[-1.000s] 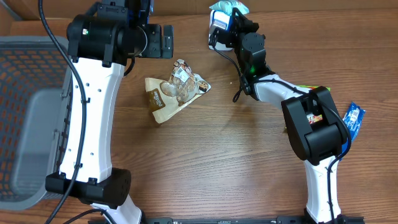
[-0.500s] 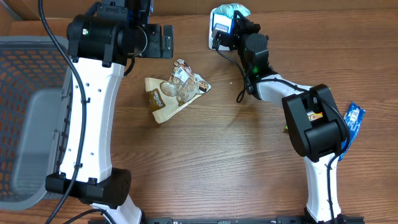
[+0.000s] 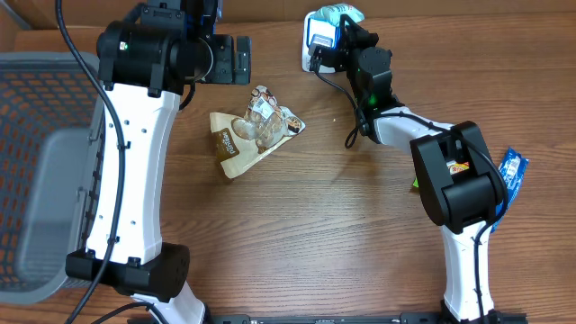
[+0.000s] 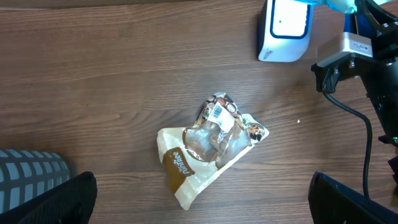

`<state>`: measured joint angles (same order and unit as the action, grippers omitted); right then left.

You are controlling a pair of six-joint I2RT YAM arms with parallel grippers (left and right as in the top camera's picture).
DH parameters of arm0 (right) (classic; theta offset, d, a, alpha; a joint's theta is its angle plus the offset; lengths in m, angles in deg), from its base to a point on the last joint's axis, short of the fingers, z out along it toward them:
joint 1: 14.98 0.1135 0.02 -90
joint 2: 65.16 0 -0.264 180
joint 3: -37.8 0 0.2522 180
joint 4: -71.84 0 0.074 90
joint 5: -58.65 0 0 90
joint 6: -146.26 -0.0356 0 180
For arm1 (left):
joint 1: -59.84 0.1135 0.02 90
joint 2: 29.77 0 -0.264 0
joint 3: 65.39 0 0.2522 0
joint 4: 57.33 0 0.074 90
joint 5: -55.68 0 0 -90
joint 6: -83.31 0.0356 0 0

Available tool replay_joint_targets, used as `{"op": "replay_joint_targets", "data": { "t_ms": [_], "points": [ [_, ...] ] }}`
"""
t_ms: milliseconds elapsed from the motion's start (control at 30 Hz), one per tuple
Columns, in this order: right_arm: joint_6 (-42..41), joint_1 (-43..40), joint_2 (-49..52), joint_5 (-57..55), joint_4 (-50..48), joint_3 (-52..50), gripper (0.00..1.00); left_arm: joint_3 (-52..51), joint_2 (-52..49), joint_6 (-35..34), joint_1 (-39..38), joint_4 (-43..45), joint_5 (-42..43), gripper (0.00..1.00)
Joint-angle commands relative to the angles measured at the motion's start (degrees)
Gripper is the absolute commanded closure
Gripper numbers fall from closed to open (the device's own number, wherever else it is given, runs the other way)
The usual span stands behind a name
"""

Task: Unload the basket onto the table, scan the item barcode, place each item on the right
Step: 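Hold the wipes pack barcode in front of the white scanner, then carry the wipes pack right and drop it by the blue packet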

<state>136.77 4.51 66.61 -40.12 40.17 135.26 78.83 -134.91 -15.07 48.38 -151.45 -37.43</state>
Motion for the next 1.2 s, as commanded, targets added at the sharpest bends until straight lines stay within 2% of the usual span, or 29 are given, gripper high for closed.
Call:
{"op": "replay_joint_targets", "data": {
  "t_ms": [0, 433, 533, 600, 633, 700, 800, 867, 900, 967, 1000, 1067, 1167],
  "points": [
    [1.44, -0.33, 0.15, 0.33, -0.96, 1.92, 0.96, -0.17, -0.42, 1.11, 0.2, 0.02, -0.39, 0.0],
    [1.4, 0.72, -2.03, -0.28, 3.37, 1.86, 0.96, -0.17, -0.42, 1.11, 0.2, 0.04, -0.39, 0.0],
    [-0.46, 1.88, -8.04, -3.48, 12.33, 1.81, 0.96, -0.17, -0.44, 1.11, 0.2, 0.04, -0.39, 0.0],
    [-5.05, 2.71, -12.35, -5.22, 19.23, 1.81, 0.96, -0.17, -0.44, 1.11, 0.2, 0.02, -0.39, 0.0],
    [-10.64, 3.61, -16.83, -5.79, 26.27, 1.81, 0.96, -0.17, -0.48, 1.11, 0.2, 0.04, -0.37, 0.0],
    [-20.06, 4.76, -22.21, -6.23, 34.49, 1.81, 0.96, -0.17, -0.48, 1.11, 0.2, 0.02, -0.37, 0.01],
    [-39.01, 6.62, -28.68, -8.63, 45.09, 1.84, 0.96, -0.17, -0.48, 1.11, 0.2, 0.02, -0.37, 0.01],
    [-59.6, 7.78, -32.83, -8.98, 55.82, 1.84, 0.96, -0.17, -0.48, 1.11, 0.2, 0.02, -0.35, 0.0],
    [-65.99, 7.89, -33.79, -8.94, 58.84, 1.84, 0.96, -0.17, -0.48, 1.11, 0.2, 0.04, -0.33, 0.0],
    [-86.95, 7.87, -36.11, -7.87, 69.42, 1.84, 0.96, -0.17, -0.48, 1.11, 0.2, 0.04, -0.33, 0.0],
    [-94.51, 7.61, -36.85, -7.21, 74.05, 1.84, 0.96, -0.17, -0.48, 1.11, 0.2, 0.02, -0.33, 0.0],
    [-103.58, 6.6, -37.88, -3.56, 81.68, 1.84, 0.96, -0.17, -0.48, 1.11, 0.2, 0.04, -0.33, 0.0],
    [-106.49, 3.48, -39.54, 9.94, 89.02, 1.84, 0.96, -0.17, -0.48, 1.11, 0.2, 0.04, -0.33, 0.0]
  ]
}}
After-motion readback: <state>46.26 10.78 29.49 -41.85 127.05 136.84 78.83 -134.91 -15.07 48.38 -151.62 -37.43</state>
